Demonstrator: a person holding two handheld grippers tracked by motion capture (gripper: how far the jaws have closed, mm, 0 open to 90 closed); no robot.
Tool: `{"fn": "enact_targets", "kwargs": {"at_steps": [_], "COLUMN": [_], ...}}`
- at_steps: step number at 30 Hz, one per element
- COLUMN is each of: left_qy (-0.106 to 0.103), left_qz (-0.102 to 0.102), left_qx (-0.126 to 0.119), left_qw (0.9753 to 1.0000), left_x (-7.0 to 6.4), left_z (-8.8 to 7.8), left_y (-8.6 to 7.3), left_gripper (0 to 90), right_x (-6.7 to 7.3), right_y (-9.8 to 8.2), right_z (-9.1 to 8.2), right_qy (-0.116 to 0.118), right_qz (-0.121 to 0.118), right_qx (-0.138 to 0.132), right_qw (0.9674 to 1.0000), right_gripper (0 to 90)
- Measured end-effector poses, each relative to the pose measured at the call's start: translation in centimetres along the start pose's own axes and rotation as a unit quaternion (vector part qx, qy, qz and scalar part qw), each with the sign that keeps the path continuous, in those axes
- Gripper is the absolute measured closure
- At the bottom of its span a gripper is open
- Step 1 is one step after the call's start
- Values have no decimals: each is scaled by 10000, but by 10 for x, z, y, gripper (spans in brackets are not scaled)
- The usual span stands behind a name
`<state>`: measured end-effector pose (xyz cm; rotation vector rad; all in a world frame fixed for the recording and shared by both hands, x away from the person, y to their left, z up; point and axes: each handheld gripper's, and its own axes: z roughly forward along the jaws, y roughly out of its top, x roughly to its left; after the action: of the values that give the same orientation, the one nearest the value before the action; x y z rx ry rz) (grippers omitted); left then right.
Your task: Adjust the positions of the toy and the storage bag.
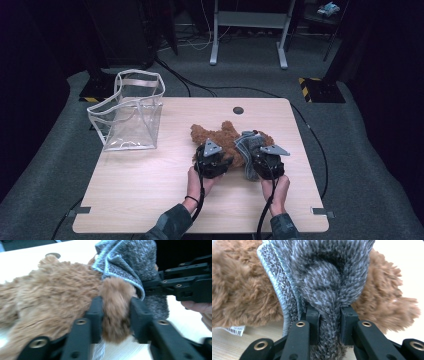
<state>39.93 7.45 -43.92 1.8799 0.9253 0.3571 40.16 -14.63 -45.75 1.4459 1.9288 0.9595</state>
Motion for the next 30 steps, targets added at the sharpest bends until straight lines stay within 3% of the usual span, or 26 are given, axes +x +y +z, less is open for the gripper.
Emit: {"fn": "enact_targets", "kwargs": {"at_steps": [4, 5, 8, 13, 19, 22, 24, 27, 30], "left_qy": [331, 436, 623, 702, 642, 573, 429, 411, 419], "left_qz": [197, 285, 296, 117, -83, -139, -205, -233, -226], "left_qx": [-78, -66, -81, 36, 171, 253, 333, 441, 470], "left_qw": [9992, 9986, 9976, 9975, 9978, 9979, 9983, 9979, 9978], "left_x": [4, 7, 17, 32, 36, 37, 38, 37, 36], "left_z": [-19, -24, -38, -49, -50, -47, -43, -37, -34], "left_y": [-10, -15, -28, -44, -57, -60, -62, -64, -65], "left_gripper": [431, 413, 367, 295, 222, 293, 444, 619, 661], "right_x": [2, 2, 2, -1, 5, 14, 25, 40, 53], "right_y": [0, 0, 1, 1, 8, 15, 18, 18, 16], "right_z": [0, 0, -2, -16, -48, -61, -66, -68, -63], "right_qy": [-36, -34, -45, -82, -6, 191, 346, 521, 666], "right_qz": [-62, -15, -12, 115, 71, 57, 46, -58, -143], "right_qx": [-6, -20, -68, -207, -524, -644, -699, -713, -648], "right_qw": [10000, 10000, 10000, 9997, 9986, 9977, 9969, 9961, 9956], "right_gripper": [737, 737, 736, 736, 736, 736, 736, 736, 735]}}
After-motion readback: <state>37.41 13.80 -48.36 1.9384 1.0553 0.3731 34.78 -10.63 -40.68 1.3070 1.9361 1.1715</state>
